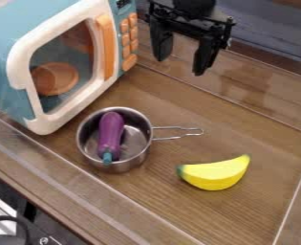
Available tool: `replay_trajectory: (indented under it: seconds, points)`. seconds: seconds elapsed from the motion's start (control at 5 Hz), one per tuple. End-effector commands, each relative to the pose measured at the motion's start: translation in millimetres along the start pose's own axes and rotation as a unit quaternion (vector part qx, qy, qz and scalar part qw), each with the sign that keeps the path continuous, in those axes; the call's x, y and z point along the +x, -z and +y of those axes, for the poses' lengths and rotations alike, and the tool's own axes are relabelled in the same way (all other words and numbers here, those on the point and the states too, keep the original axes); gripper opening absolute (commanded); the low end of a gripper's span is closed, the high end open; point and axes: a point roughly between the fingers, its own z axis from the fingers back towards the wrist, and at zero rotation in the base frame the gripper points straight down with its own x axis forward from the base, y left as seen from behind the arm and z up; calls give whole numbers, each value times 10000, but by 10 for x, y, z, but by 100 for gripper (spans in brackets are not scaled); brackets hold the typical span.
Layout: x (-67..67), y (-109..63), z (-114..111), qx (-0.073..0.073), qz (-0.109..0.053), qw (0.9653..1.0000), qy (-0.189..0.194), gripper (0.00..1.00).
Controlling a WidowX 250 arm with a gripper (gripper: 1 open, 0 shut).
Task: Put the banana in the silver pot
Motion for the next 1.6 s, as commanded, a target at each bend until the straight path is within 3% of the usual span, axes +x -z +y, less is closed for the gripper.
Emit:
replay_trajectory:
  seconds: [0.0, 0.2, 0.4, 0.6, 0.8, 1.4]
  points:
    - [-91, 238, -75, 1, 396, 9969, 674, 100]
    - [-233, 459, -298, 6, 605, 9823, 1772, 100]
    - [-338, 596, -525, 82, 513, 9594, 2771, 100]
    - [-379, 742, -667, 169, 420, 9330, 3571, 100]
    - [-385, 803, -725, 225, 381, 9227, 3829, 100]
    - [-373, 967, -811, 281, 274, 9109, 4107, 100]
